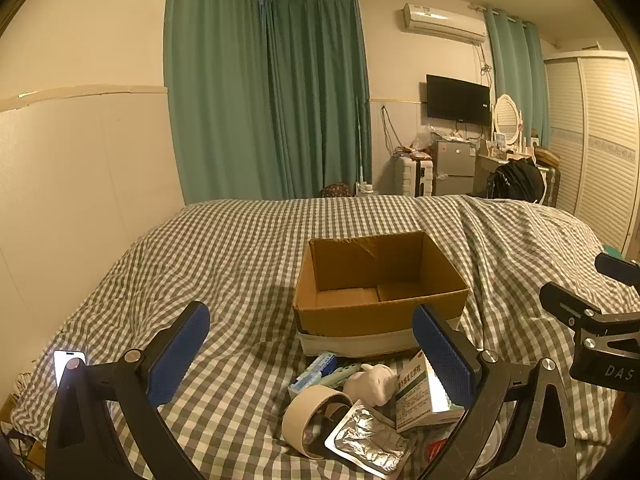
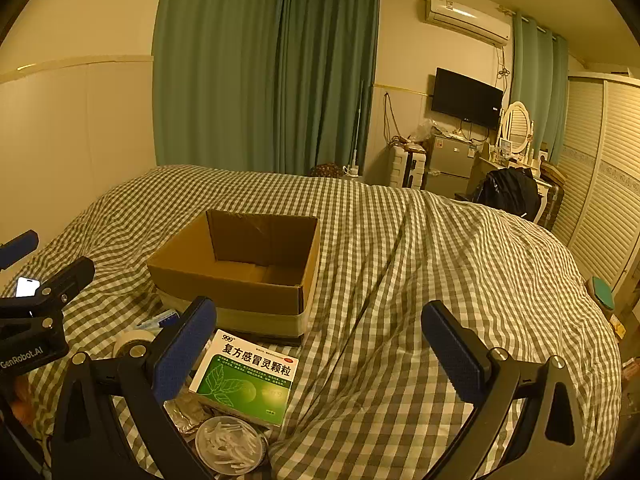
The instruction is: Organize objects
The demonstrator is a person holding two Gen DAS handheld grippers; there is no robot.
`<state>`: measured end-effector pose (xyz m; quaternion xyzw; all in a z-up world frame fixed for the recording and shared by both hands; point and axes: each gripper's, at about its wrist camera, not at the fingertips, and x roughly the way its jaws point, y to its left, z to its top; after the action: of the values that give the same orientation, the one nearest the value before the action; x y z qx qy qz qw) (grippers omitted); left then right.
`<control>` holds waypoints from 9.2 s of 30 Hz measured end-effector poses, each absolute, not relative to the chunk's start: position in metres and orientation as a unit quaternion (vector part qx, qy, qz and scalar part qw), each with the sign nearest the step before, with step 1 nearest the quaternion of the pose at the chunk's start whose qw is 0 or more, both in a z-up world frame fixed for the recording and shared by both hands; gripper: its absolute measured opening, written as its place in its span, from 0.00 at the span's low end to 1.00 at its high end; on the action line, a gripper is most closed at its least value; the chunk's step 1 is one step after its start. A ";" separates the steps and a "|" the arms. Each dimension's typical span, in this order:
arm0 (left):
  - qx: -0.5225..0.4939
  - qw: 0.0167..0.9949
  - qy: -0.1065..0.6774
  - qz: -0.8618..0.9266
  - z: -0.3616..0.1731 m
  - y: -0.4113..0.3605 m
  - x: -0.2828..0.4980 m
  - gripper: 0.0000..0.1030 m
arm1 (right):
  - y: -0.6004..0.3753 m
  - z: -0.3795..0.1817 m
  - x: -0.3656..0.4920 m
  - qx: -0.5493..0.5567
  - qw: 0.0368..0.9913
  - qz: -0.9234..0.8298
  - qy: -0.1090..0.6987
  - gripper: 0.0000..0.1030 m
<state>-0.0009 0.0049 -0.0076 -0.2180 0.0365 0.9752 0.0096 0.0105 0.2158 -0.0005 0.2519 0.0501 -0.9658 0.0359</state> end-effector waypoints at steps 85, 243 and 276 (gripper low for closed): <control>-0.362 -0.016 0.062 0.930 -0.100 -0.005 -0.025 1.00 | 0.204 -0.094 -0.004 0.391 0.079 -0.912 0.097 1.00; -0.394 0.093 -0.030 0.914 -0.068 -0.019 -0.039 0.06 | 0.182 -0.103 -0.033 0.415 0.113 -0.901 0.048 1.00; -0.398 0.094 -0.025 0.912 -0.076 -0.018 -0.029 0.06 | 0.161 -0.148 -0.065 0.475 0.094 -0.874 0.052 1.00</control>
<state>-0.0294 -0.0185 -0.0756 -0.3981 -0.0247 0.9121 0.0944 -0.0653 0.1608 -0.1481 0.4746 0.0520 -0.8737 0.0935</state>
